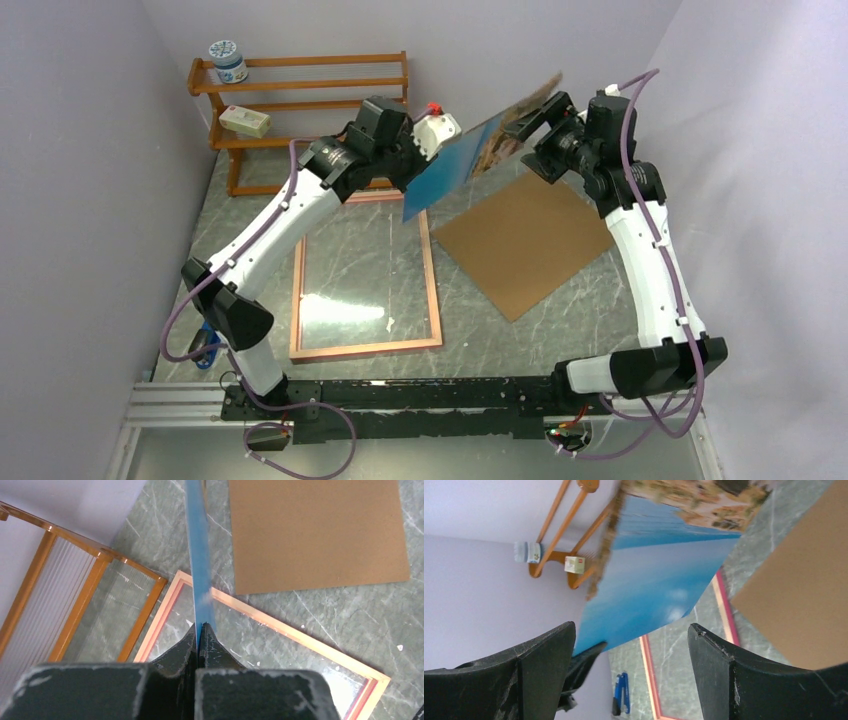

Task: Put the photo into the frame
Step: Pick up the photo at the center of the board, then turn over the photo from the photo frame.

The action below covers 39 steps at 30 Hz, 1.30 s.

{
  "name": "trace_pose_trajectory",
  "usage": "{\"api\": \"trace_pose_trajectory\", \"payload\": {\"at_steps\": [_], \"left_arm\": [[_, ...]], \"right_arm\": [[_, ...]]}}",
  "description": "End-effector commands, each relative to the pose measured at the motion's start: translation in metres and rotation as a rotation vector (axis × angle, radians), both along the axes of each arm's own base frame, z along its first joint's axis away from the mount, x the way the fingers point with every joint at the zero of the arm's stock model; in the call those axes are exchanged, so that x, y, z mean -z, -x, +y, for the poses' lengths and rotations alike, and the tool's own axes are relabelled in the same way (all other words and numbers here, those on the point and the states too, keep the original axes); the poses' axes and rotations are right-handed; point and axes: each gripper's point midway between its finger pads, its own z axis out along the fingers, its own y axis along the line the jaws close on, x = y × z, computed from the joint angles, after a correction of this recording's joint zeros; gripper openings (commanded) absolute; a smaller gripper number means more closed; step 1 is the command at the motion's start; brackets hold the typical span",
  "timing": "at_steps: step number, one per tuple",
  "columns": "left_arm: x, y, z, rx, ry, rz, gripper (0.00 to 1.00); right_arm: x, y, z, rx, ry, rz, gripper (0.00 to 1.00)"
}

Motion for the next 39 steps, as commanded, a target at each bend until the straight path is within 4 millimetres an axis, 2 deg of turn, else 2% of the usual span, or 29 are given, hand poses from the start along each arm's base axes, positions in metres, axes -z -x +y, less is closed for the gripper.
{"api": "trace_pose_trajectory", "payload": {"at_steps": [1, 3, 6, 10, 16, 19, 24, 29, 33, 35, 36, 37, 38, 39], "left_arm": [[-0.032, 0.002, 0.000, 0.008, -0.005, -0.147, 0.03], [-0.032, 0.005, -0.002, 0.014, -0.008, -0.158, 0.03], [-0.034, 0.008, -0.004, 0.019, -0.010, -0.180, 0.03], [-0.033, 0.013, -0.010, 0.035, -0.012, -0.188, 0.02], [-0.028, 0.021, -0.017, 0.053, -0.024, -0.186, 0.03], [-0.026, 0.027, -0.021, 0.075, -0.031, -0.188, 0.02], [-0.021, 0.037, -0.024, 0.099, -0.041, -0.176, 0.03], [-0.016, 0.045, -0.025, 0.100, -0.046, -0.146, 0.03], [-0.014, 0.048, -0.024, 0.089, -0.036, -0.124, 0.04], [-0.015, 0.049, -0.024, 0.083, -0.026, -0.118, 0.11], [-0.016, 0.051, -0.023, 0.081, -0.017, -0.114, 0.21], [-0.015, 0.052, -0.023, 0.080, -0.009, -0.106, 0.34], [-0.016, 0.053, -0.023, 0.072, 0.003, -0.097, 0.55], [-0.017, 0.055, -0.022, 0.064, 0.015, -0.087, 0.67]], "right_arm": [[-0.030, -0.011, 0.014, 0.012, -0.055, -0.049, 0.86], [-0.024, -0.015, 0.014, 0.041, -0.048, -0.008, 0.84], [0.000, -0.017, 0.000, 0.158, -0.042, 0.107, 0.81], [0.023, -0.009, -0.009, 0.243, -0.066, 0.177, 0.76], [0.039, -0.002, -0.012, 0.270, -0.072, 0.217, 0.70], [0.045, -0.003, -0.012, 0.274, -0.080, 0.220, 0.58], [0.049, -0.005, -0.012, 0.273, -0.078, 0.218, 0.34], [0.044, -0.001, -0.013, 0.271, -0.079, 0.200, 0.22], [0.041, -0.001, -0.014, 0.272, -0.083, 0.187, 0.07], [0.040, -0.002, -0.014, 0.266, -0.087, 0.185, 0.00], [0.039, -0.002, -0.013, 0.262, -0.089, 0.182, 0.00], [0.038, -0.003, -0.013, 0.258, -0.089, 0.180, 0.00], [0.036, -0.003, -0.013, 0.252, -0.087, 0.175, 0.00], [0.034, -0.004, -0.013, 0.247, -0.084, 0.169, 0.00]]}}
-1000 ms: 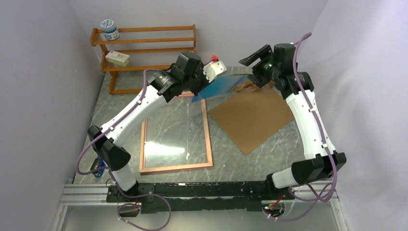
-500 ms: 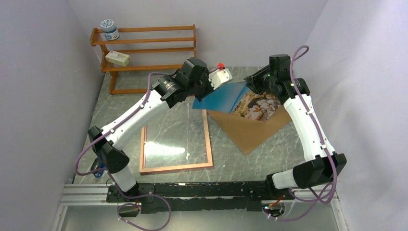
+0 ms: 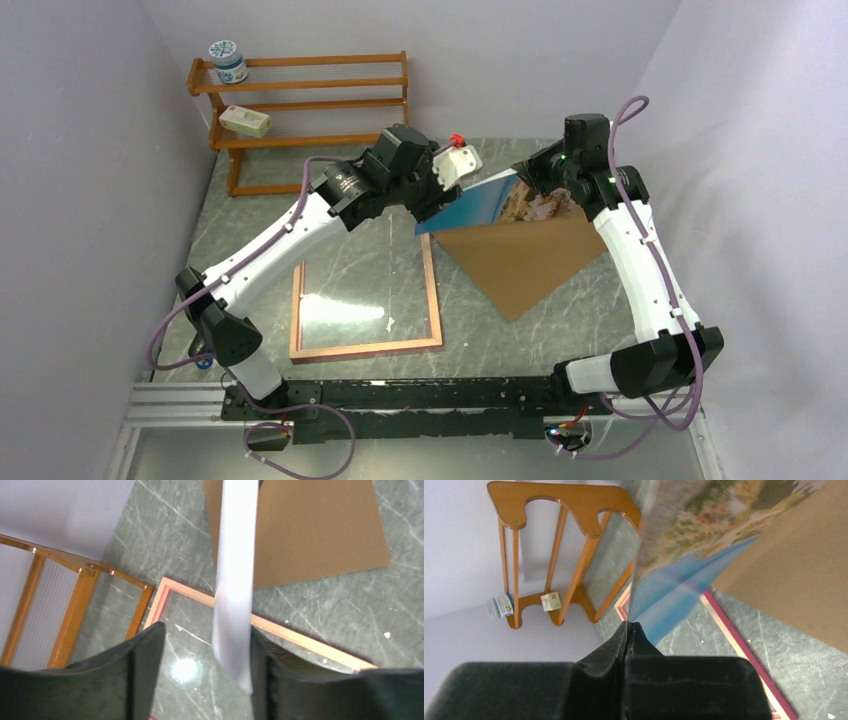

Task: Put the photo into the frame
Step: Turn over the photo from the photo frame.

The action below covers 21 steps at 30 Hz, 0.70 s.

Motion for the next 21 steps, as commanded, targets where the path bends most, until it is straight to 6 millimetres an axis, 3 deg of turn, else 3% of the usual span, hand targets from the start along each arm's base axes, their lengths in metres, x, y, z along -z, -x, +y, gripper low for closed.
{"api": "trace_pose_trajectory", "payload": {"at_steps": [1, 6, 10, 12, 17, 21], "left_arm": [[-0.029, 0.016, 0.005, -0.015, 0.107, 0.011, 0.74], [-0.065, 0.045, 0.003, 0.041, 0.286, 0.045, 0.93], [-0.092, 0.072, -0.008, 0.114, 0.454, 0.125, 0.94], [-0.101, 0.078, -0.012, 0.117, 0.526, 0.180, 0.94], [-0.102, 0.052, -0.001, 0.015, 0.676, 0.383, 0.94], [-0.083, 0.001, 0.036, -0.140, 0.794, 0.563, 0.92]], "right_arm": [[-0.026, -0.005, -0.003, -0.013, 0.004, -0.093, 0.00], [-0.041, -0.017, -0.011, -0.082, 0.107, -0.182, 0.00], [-0.042, -0.026, -0.018, -0.169, 0.270, -0.203, 0.00], [-0.049, -0.028, -0.010, -0.252, 0.298, -0.247, 0.00], [-0.074, -0.019, 0.026, -0.503, 0.270, -0.382, 0.00], [-0.081, -0.009, 0.043, -0.633, 0.281, -0.412, 0.00]]}}
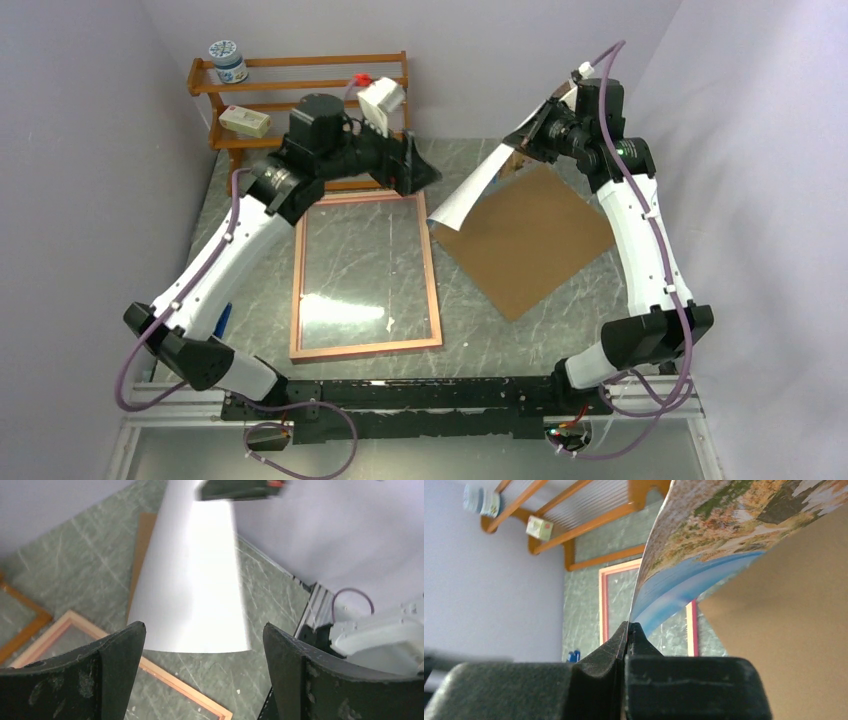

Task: Put the photo into the frame
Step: Turn over the photo from the photo frame.

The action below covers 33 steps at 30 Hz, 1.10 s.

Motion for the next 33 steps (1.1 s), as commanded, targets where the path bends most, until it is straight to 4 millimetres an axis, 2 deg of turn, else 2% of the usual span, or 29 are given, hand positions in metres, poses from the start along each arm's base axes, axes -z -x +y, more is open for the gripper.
{"api": "trace_pose_trajectory", "payload": {"at_steps": [1, 4, 6, 8, 9, 10, 11, 14, 18, 20, 22, 24, 26, 30, 32, 33], "left_arm": [[0.022, -0.042, 0.028, -0.084, 0.157, 0.306, 0.91], [0.046, -0.065, 0.055, -0.174, 0.180, 0.411, 0.90], [0.062, -0.078, 0.075, -0.238, 0.175, 0.456, 0.90], [0.080, -0.088, 0.096, -0.319, 0.151, 0.497, 0.93], [0.092, -0.098, 0.118, -0.435, 0.092, 0.491, 0.94], [0.105, -0.100, 0.136, -0.519, 0.021, 0.499, 0.94], [0.117, -0.109, 0.166, -0.674, -0.066, 0.479, 0.94], [0.140, -0.108, 0.230, -0.931, -0.193, 0.493, 0.94], [0.149, -0.094, 0.285, -1.108, -0.171, 0.535, 0.94], [0.151, -0.088, 0.304, -1.171, -0.138, 0.549, 0.94], [0.155, -0.083, 0.319, -1.222, -0.123, 0.564, 0.94], [0.161, -0.080, 0.326, -1.248, -0.129, 0.575, 0.94], [0.167, -0.077, 0.330, -1.268, -0.133, 0.590, 0.94], [0.184, -0.072, 0.333, -1.280, -0.141, 0.625, 0.94], [0.191, -0.071, 0.332, -1.267, -0.141, 0.641, 0.94], [0.194, -0.071, 0.330, -1.258, -0.140, 0.650, 0.94]], "right_arm": [[-0.039, 0.016, 0.029, -0.233, 0.026, -0.143, 0.00], [-0.044, 0.029, 0.055, -0.344, 0.013, -0.149, 0.00], [-0.045, 0.039, 0.079, -0.425, 0.004, -0.151, 0.00], [-0.045, 0.046, 0.100, -0.488, -0.009, -0.143, 0.00], [-0.047, 0.051, 0.112, -0.526, -0.016, -0.143, 0.00], [-0.049, 0.055, 0.122, -0.555, -0.021, -0.140, 0.00], [-0.052, 0.059, 0.132, -0.586, -0.028, -0.138, 0.00], [-0.074, 0.078, 0.167, -0.710, -0.092, -0.165, 0.00], [-0.100, 0.109, 0.204, -0.879, -0.169, -0.245, 0.00], [-0.105, 0.120, 0.210, -0.941, -0.197, -0.276, 0.00], [-0.095, 0.122, 0.212, -0.962, -0.207, -0.264, 0.00], [-0.074, 0.117, 0.210, -0.940, -0.188, -0.219, 0.00], [-0.038, 0.108, 0.207, -0.904, -0.161, -0.123, 0.00], [0.059, 0.092, 0.197, -0.797, -0.095, 0.121, 0.00], [0.093, 0.088, 0.191, -0.755, -0.081, 0.203, 0.00], [0.103, 0.087, 0.190, -0.743, -0.076, 0.225, 0.00]]}}
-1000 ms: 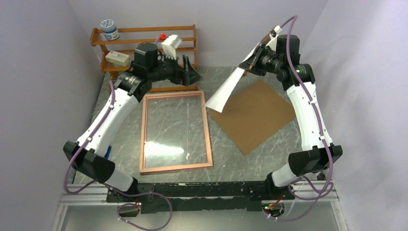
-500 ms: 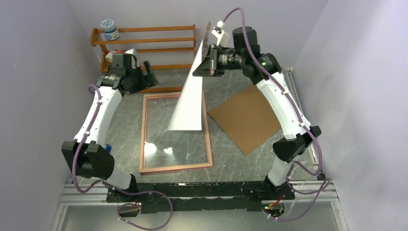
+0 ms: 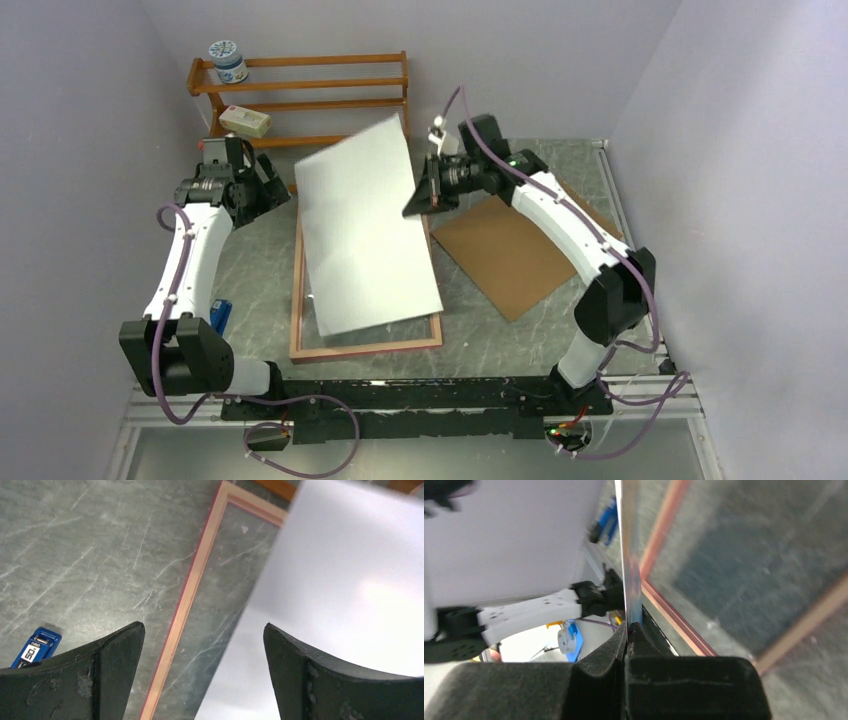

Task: Put the photo into the frame
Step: Turn over the photo from the photo frame.

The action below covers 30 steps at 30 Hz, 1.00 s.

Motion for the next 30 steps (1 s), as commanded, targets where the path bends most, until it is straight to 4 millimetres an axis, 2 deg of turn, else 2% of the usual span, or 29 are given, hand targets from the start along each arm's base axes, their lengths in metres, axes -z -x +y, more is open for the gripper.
{"api": "trace_pose_trajectory", "payload": {"at_steps": [1, 4, 6, 12, 15, 19, 20, 23, 26, 30], "left_arm": [[0.004, 0.001, 0.000, -0.011, 0.029, -0.010, 0.94], [0.010, -0.001, -0.003, 0.006, 0.045, -0.003, 0.94], [0.018, -0.002, -0.006, 0.020, 0.061, 0.016, 0.94], [0.057, 0.001, -0.012, 0.064, 0.135, 0.113, 0.94], [0.076, 0.001, -0.014, 0.073, 0.187, 0.163, 0.94], [0.095, 0.002, -0.008, 0.040, 0.205, 0.214, 0.94], [0.099, 0.003, -0.006, 0.029, 0.203, 0.221, 0.94], [0.106, 0.006, 0.003, -0.019, 0.195, 0.235, 0.94], [0.109, 0.001, 0.008, -0.063, 0.234, 0.204, 0.94], [0.120, -0.004, 0.004, -0.056, 0.282, 0.217, 0.94]], "right_arm": [[0.053, -0.014, -0.010, 0.087, 0.083, 0.087, 0.00], [0.068, -0.020, -0.014, 0.120, 0.100, 0.114, 0.00], [0.087, -0.020, -0.018, 0.129, 0.111, 0.171, 0.00], [0.137, -0.031, -0.044, 0.228, 0.151, 0.270, 0.00], [0.146, -0.039, -0.054, 0.273, 0.145, 0.304, 0.00], [0.166, -0.039, -0.053, 0.255, 0.177, 0.340, 0.00], [0.175, -0.037, -0.054, 0.251, 0.190, 0.355, 0.02], [0.192, -0.032, -0.057, 0.244, 0.217, 0.377, 0.17], [0.198, -0.031, -0.055, 0.230, 0.192, 0.369, 0.27], [0.205, -0.035, -0.051, 0.229, 0.165, 0.369, 0.31]]}}
